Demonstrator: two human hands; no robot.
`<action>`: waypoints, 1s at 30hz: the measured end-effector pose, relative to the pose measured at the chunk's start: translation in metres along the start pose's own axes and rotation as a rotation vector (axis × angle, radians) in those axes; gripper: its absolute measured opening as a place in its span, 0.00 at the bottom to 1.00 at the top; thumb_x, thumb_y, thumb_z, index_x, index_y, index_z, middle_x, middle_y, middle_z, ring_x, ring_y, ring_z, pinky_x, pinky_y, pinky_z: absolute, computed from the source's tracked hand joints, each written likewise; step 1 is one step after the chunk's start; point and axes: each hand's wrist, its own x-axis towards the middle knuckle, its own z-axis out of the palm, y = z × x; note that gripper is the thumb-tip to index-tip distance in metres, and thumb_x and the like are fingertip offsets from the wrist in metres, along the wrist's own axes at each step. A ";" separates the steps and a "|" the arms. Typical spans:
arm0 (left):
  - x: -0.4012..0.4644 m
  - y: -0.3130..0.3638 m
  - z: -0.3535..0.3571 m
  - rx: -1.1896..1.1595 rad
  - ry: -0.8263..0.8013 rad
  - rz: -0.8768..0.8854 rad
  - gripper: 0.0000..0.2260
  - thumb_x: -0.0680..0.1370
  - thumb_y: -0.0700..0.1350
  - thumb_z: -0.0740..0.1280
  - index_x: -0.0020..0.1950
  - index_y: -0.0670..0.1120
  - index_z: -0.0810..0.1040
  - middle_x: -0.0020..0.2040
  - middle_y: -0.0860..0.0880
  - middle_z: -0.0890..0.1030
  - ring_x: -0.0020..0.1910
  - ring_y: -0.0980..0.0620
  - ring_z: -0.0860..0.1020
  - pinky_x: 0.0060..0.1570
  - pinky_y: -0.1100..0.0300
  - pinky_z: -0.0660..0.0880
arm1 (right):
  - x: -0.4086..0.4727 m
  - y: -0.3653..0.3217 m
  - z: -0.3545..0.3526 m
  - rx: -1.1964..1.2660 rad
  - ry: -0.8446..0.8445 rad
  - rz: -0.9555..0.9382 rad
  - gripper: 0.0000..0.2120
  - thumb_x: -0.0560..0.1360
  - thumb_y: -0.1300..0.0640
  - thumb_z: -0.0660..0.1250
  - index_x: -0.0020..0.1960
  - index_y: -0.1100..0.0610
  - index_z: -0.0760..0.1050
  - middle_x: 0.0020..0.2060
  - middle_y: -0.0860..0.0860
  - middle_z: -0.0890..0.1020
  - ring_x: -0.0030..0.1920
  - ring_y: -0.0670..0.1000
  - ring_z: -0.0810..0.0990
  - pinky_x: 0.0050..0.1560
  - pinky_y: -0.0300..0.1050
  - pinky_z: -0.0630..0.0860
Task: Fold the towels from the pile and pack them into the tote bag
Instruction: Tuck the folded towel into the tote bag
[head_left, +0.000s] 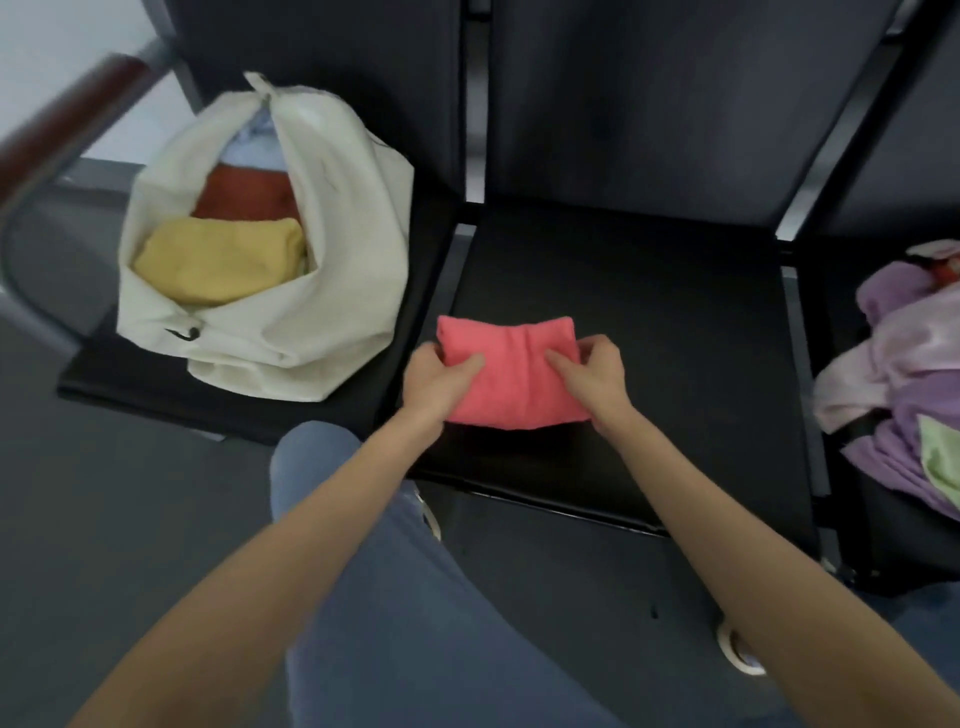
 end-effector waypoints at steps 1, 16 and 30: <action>0.009 0.009 -0.020 -0.034 0.032 0.036 0.17 0.73 0.44 0.73 0.57 0.37 0.76 0.51 0.43 0.80 0.50 0.47 0.79 0.44 0.59 0.73 | 0.003 -0.020 0.009 0.068 -0.032 -0.008 0.23 0.73 0.53 0.72 0.62 0.62 0.70 0.52 0.52 0.75 0.54 0.50 0.75 0.52 0.43 0.73; 0.156 0.100 -0.291 -0.043 0.512 0.518 0.16 0.73 0.38 0.65 0.60 0.41 0.71 0.53 0.46 0.77 0.48 0.55 0.77 0.43 0.70 0.75 | 0.047 -0.276 0.195 0.194 -0.321 -0.456 0.14 0.74 0.66 0.64 0.59 0.64 0.71 0.49 0.55 0.79 0.49 0.52 0.78 0.48 0.46 0.79; 0.272 0.035 -0.280 -0.056 0.292 0.298 0.15 0.76 0.40 0.67 0.62 0.44 0.72 0.57 0.46 0.77 0.54 0.48 0.77 0.54 0.54 0.77 | 0.093 -0.266 0.282 -0.171 -0.106 -0.442 0.16 0.79 0.61 0.61 0.64 0.65 0.67 0.59 0.60 0.77 0.60 0.58 0.76 0.62 0.51 0.73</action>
